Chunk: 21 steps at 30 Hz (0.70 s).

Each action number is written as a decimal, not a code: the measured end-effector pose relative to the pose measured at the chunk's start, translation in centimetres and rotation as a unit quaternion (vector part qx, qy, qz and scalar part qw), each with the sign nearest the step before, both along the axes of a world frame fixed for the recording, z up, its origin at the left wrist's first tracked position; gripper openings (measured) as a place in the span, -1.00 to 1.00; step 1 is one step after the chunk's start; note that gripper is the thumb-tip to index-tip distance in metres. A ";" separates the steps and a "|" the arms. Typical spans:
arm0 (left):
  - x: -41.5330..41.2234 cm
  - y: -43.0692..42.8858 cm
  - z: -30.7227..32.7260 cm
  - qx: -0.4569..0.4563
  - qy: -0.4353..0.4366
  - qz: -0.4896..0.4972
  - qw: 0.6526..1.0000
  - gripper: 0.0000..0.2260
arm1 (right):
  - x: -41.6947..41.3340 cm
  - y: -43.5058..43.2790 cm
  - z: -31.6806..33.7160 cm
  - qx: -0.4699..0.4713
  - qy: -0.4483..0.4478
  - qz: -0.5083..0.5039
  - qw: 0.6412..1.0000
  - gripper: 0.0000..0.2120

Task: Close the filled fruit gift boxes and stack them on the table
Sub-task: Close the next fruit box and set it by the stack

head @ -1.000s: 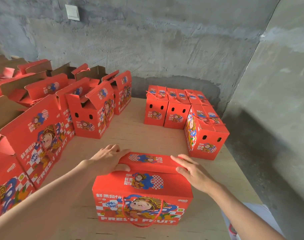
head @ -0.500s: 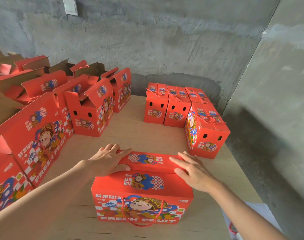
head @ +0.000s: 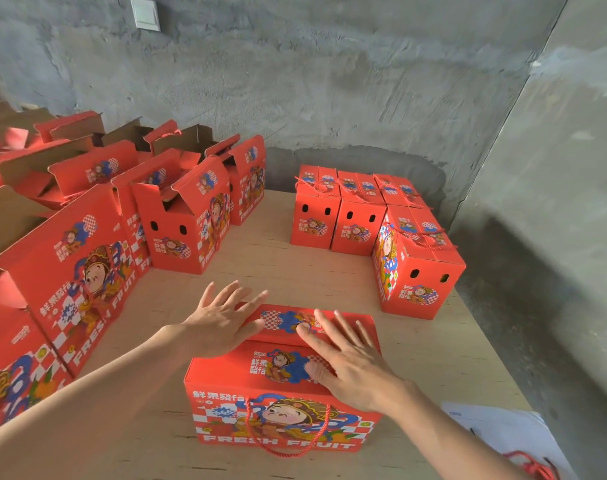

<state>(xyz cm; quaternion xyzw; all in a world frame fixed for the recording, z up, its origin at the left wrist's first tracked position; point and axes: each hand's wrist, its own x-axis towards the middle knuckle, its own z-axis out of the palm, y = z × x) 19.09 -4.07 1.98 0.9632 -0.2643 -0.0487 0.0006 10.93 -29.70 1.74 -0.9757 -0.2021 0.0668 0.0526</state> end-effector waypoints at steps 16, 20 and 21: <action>-8.4 -5.7 -1.8 -0.051 -0.062 0.039 0.996 -0.40 | 3.1 -2.1 1.0 0.009 0.063 -0.006 0.998 -0.59; -10.1 -6.3 -0.9 -0.065 -0.049 0.011 0.997 -0.37 | 3.9 -2.5 1.3 0.030 0.056 -0.041 0.997 -0.57; -10.0 -6.1 -0.7 -0.061 -0.037 0.000 0.997 -0.37 | 3.8 -2.6 1.2 0.031 0.053 -0.042 0.997 -0.58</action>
